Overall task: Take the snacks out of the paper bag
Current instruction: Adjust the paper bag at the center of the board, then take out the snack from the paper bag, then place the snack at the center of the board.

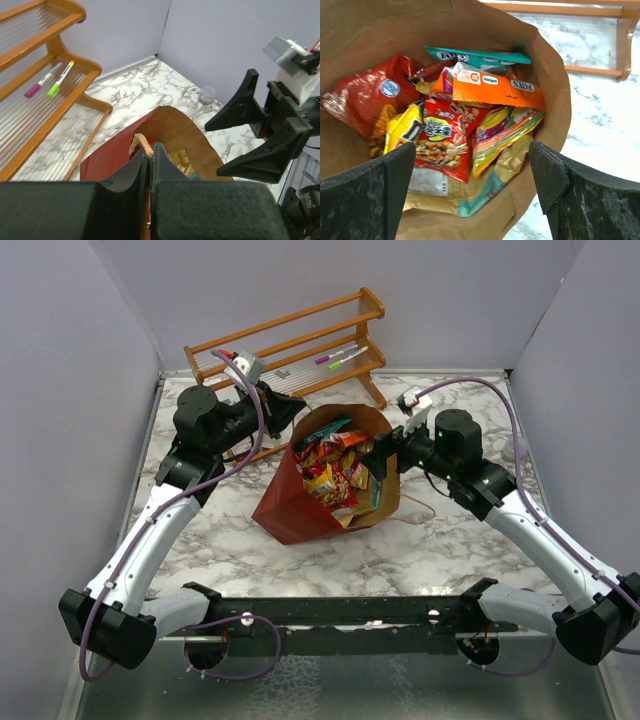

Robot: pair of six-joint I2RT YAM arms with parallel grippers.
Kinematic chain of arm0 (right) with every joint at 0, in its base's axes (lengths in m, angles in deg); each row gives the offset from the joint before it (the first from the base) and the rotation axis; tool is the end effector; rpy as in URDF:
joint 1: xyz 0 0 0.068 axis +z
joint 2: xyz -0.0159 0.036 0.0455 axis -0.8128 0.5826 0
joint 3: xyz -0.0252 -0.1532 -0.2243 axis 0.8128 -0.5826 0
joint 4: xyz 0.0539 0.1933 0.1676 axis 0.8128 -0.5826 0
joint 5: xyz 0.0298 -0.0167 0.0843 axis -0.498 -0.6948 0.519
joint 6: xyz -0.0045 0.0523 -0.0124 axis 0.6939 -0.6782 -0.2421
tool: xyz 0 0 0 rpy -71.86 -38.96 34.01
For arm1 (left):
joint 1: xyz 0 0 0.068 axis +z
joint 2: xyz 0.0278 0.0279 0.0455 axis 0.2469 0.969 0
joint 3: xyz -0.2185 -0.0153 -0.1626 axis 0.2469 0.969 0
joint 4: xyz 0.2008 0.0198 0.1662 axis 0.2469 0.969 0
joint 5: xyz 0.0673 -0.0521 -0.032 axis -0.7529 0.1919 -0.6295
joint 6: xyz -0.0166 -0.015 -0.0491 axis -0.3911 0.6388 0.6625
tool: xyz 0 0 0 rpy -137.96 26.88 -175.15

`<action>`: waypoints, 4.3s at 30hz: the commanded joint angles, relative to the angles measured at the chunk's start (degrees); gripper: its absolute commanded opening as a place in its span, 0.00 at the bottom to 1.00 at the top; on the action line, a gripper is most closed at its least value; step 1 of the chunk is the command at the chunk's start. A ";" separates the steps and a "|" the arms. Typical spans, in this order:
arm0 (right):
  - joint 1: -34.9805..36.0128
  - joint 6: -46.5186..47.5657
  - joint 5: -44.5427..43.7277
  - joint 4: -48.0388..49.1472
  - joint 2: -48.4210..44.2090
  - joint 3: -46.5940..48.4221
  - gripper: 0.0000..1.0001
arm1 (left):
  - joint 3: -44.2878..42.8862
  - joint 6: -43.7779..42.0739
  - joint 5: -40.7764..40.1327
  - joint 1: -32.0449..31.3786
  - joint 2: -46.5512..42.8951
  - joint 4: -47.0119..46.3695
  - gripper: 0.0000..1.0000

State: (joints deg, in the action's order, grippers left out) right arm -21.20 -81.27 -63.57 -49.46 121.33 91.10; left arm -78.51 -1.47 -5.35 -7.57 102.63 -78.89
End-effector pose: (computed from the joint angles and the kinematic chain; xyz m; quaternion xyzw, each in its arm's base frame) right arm 0.2058 0.1418 0.3599 -0.2232 0.7914 0.2680 0.5021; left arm 0.2296 -0.1090 0.4331 0.1841 0.6606 -0.3910 0.6139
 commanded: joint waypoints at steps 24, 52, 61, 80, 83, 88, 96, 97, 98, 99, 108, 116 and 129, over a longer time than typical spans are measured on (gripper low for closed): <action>2.52 39.74 9.78 24.58 17.70 -4.42 0.67 | 9.51 1.11 8.88 -1.87 -5.44 -17.10 0.00; 2.46 30.59 14.44 27.57 16.58 4.22 0.01 | 11.86 -6.43 -8.29 -4.76 -8.96 -8.81 0.00; 2.47 24.30 9.49 24.83 8.98 7.37 0.01 | 12.22 -6.90 -10.40 -4.76 -9.23 -8.48 0.00; 2.52 18.64 -58.13 31.86 -15.14 -10.34 0.02 | 12.08 -6.70 -13.23 -4.81 -9.02 -7.64 0.00; 2.24 19.54 -65.04 33.87 -12.59 -13.79 0.02 | 12.04 -6.71 -13.15 -4.76 -8.92 -7.63 0.00; -3.86 2.16 -56.22 23.26 -7.04 -13.44 0.02 | 12.21 -6.70 -13.14 -4.72 -8.85 -7.89 0.00; -14.35 -22.37 -29.31 15.82 7.67 -8.28 0.02 | 12.51 -6.90 -13.32 -4.84 -9.02 -8.08 0.00; -15.91 -24.76 -26.05 15.30 9.74 -7.44 0.02 | 12.49 -6.95 -13.35 -4.85 -9.10 -8.02 0.00; -17.51 -27.11 -21.96 15.82 11.43 -6.88 0.02 | 12.62 -6.97 -13.32 -4.95 -9.12 -8.09 0.00; -19.48 -29.69 -17.73 17.05 13.09 -6.73 0.02 | 12.66 -7.02 -13.24 -5.01 -9.13 -8.13 0.00; -30.44 -45.71 2.16 30.66 27.40 -5.38 0.02 | 13.53 -7.17 -7.85 -5.69 -9.34 -10.46 0.00; -36.82 -43.62 5.72 33.63 30.52 -11.17 0.47 | 16.08 -5.78 2.47 -6.97 -9.93 -16.78 0.00; -37.47 -19.40 6.67 14.25 12.43 -9.73 0.67 | 16.57 -3.63 2.72 -7.40 -10.42 -18.75 0.00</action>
State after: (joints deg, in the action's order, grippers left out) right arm -58.62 -110.25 -63.74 -27.45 137.77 77.33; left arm -62.16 -6.41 -4.89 -14.70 94.23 -93.43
